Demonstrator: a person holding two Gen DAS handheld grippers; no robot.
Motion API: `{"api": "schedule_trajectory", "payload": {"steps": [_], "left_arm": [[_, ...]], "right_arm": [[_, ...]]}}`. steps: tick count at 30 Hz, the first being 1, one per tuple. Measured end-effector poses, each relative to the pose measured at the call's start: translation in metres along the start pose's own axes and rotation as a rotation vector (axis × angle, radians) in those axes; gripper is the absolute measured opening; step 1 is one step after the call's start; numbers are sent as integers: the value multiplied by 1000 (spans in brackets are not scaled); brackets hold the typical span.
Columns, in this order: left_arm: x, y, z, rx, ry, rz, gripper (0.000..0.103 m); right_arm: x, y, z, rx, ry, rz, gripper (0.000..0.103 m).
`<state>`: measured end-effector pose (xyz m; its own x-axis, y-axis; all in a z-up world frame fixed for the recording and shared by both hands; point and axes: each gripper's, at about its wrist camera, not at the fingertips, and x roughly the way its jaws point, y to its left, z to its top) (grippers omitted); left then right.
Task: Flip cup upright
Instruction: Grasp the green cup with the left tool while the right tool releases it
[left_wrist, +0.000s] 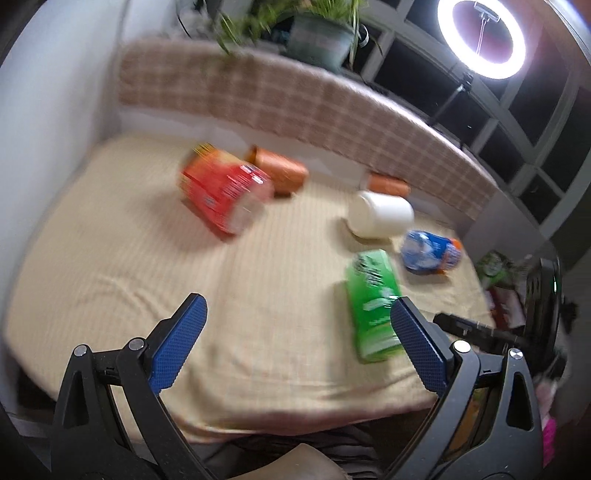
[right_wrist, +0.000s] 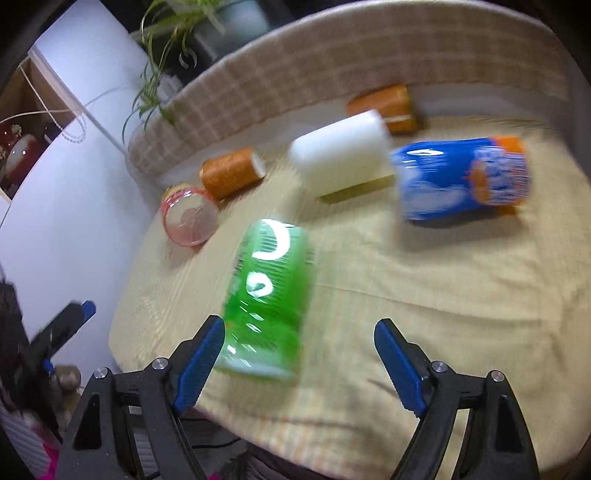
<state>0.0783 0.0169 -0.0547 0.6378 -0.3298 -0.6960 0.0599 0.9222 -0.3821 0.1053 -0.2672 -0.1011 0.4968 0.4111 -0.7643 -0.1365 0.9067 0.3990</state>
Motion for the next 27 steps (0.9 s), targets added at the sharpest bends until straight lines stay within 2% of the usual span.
{"api": "schedule_trajectory", "payload": {"steps": [4,7,13,16,25,27], "left_arm": [[33,-8,9,-61,107,-97,101],[55,-15,15,-85,158,-129,95],[98,-22,20,-154,268,-193,91],[113,-24,22,-169,291,-199,86],[140,-37,29,-184,341,-236,84],[144,-41,29,-181,351,-239,79]], "right_arm": [[-24,-19,-24,32,-49,-69,85],[-35,-31,-38,65,-66,-99,85],[-47,-52,-53,134,-81,-118,85],[-49,-57,-55,145,-85,-131,85],[-45,-61,-63,151,-72,-121,85],[-45,-63,-64,158,-70,-121,85]]}}
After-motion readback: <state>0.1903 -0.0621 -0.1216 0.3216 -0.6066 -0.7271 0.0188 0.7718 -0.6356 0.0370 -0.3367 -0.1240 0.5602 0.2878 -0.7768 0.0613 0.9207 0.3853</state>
